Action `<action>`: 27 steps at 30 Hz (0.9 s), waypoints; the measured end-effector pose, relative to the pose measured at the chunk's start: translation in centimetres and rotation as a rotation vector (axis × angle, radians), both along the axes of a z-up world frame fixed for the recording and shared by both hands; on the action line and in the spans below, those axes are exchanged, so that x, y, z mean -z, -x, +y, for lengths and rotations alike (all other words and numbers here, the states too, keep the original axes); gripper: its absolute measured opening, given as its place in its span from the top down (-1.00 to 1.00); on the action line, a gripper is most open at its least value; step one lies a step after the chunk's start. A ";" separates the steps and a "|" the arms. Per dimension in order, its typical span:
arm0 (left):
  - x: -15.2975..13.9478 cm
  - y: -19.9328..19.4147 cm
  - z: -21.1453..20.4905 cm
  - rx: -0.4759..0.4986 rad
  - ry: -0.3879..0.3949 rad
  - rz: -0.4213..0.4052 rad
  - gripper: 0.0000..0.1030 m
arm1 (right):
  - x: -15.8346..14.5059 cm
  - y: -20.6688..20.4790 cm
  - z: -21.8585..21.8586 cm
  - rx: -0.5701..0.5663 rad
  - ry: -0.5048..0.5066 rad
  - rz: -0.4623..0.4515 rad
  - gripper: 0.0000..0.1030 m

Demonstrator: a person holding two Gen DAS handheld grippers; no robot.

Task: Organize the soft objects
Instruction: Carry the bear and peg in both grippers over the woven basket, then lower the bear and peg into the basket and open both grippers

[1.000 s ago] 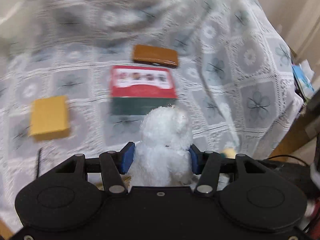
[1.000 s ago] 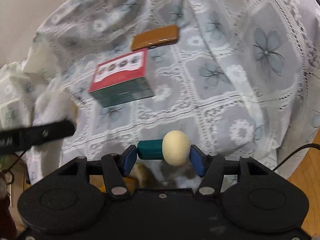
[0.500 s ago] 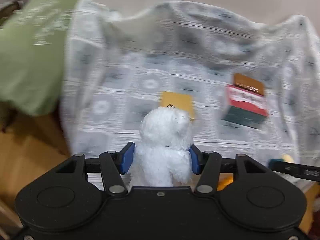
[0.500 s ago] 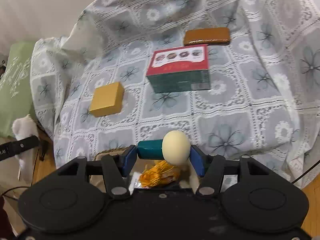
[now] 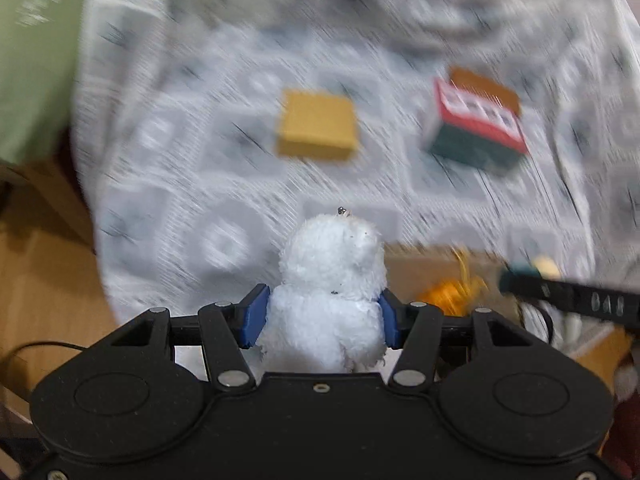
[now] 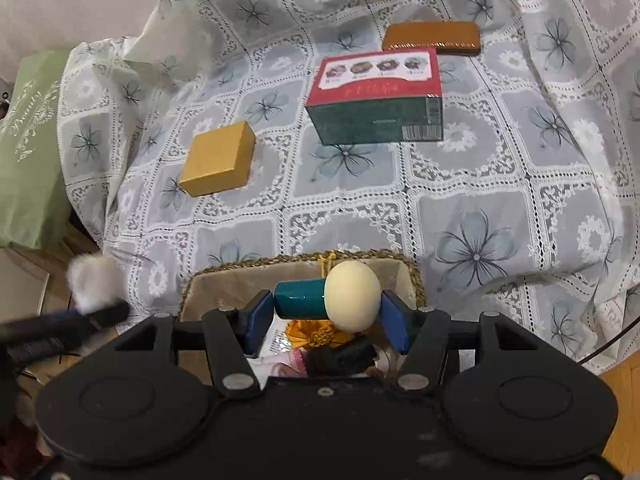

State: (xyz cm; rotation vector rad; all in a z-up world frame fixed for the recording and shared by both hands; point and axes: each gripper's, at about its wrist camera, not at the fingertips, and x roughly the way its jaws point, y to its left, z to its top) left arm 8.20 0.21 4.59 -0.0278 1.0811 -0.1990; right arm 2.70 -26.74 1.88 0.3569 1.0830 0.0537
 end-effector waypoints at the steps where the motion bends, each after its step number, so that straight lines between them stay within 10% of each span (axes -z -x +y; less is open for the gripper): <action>1: 0.8 0.0 -0.8 0.024 0.008 0.031 -0.03 | 0.2 0.0 -0.2 0.005 -0.003 0.007 -0.12; 14: 5.4 1.0 -5.2 0.152 -0.016 0.183 -0.04 | 1.0 -0.5 -0.6 0.019 -0.015 0.036 -0.12; 27: 6.9 -0.2 -5.9 0.103 -0.112 0.140 -0.11 | 1.6 -0.9 0.0 0.002 -0.007 0.059 -0.13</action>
